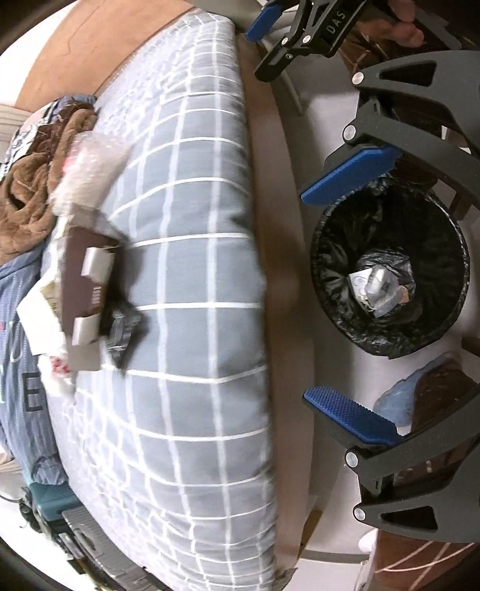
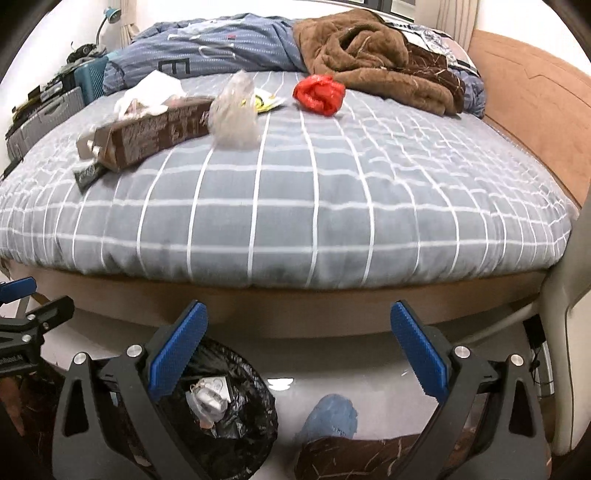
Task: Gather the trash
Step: 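Move both grippers back over the bed toward the brown snack box and red bag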
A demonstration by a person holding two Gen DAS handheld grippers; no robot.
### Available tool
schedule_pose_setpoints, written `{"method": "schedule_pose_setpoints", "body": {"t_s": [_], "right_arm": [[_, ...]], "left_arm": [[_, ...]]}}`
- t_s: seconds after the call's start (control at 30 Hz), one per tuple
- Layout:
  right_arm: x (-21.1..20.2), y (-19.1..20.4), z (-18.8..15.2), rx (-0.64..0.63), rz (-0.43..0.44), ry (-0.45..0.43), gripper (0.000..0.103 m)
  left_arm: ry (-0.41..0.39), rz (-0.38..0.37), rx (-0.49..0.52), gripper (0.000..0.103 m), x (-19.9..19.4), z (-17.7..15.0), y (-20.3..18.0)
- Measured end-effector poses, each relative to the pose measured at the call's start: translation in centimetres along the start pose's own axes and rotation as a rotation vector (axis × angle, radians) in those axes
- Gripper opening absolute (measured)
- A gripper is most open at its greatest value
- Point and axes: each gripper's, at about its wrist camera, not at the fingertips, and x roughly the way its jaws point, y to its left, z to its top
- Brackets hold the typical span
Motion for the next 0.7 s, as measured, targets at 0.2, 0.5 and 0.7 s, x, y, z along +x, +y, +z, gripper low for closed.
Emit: {"method": "schedule_pose_setpoints", "body": {"t_s": [0.2, 0.5, 0.7], "right_arm": [[-0.8, -1.5, 3.4, 0.025, 0.002, -0.058, 0.095], [-0.6, -2.5, 8.6, 0.04, 0.013, -0.119, 0.095], [1.0, -2.9, 11.5, 0.05, 0.017, -0.123, 0.095]], "left_arm": [[-0.038, 0.005, 0.003, 0.097, -1.2, 2.9, 0.9], [-0.083, -0.016, -0.011, 0.097, -1.2, 7.4, 1.1], [-0.113, -0.036, 0.02, 0.097, -0.9, 10.6, -0.2]]}}
